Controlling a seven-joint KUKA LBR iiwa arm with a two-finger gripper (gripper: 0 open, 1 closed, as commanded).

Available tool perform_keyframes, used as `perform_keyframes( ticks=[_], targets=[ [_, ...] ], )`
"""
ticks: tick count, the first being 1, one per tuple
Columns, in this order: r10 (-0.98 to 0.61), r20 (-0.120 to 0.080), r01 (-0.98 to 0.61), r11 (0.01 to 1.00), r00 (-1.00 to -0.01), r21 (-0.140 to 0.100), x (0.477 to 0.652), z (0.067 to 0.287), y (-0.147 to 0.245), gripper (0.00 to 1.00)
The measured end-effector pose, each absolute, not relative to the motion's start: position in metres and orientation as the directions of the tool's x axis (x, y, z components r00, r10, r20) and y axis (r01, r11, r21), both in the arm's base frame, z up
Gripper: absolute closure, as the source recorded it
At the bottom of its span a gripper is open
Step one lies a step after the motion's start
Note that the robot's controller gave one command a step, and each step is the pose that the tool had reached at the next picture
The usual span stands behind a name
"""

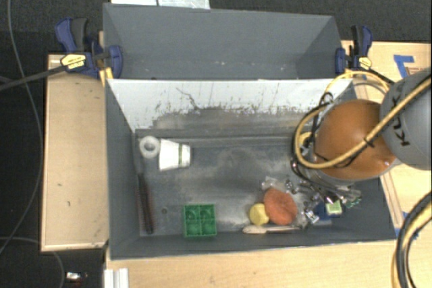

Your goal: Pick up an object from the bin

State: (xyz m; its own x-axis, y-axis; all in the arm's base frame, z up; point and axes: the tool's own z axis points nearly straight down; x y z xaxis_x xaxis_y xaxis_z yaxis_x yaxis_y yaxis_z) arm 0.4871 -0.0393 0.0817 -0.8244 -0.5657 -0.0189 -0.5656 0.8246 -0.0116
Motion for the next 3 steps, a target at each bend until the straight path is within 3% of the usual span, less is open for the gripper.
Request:
perform_keyframes(
  ticks=[1,3],
  targets=[
    [-0.564,-0.037,-0.564,0.826,-0.825,-0.020,0.4827,0.0723,0.0062,1.00],
    [-0.568,-0.037,-0.568,0.823,-0.822,-0.020,0.4825,0.0722,0.0063,1.00]
  ],
)
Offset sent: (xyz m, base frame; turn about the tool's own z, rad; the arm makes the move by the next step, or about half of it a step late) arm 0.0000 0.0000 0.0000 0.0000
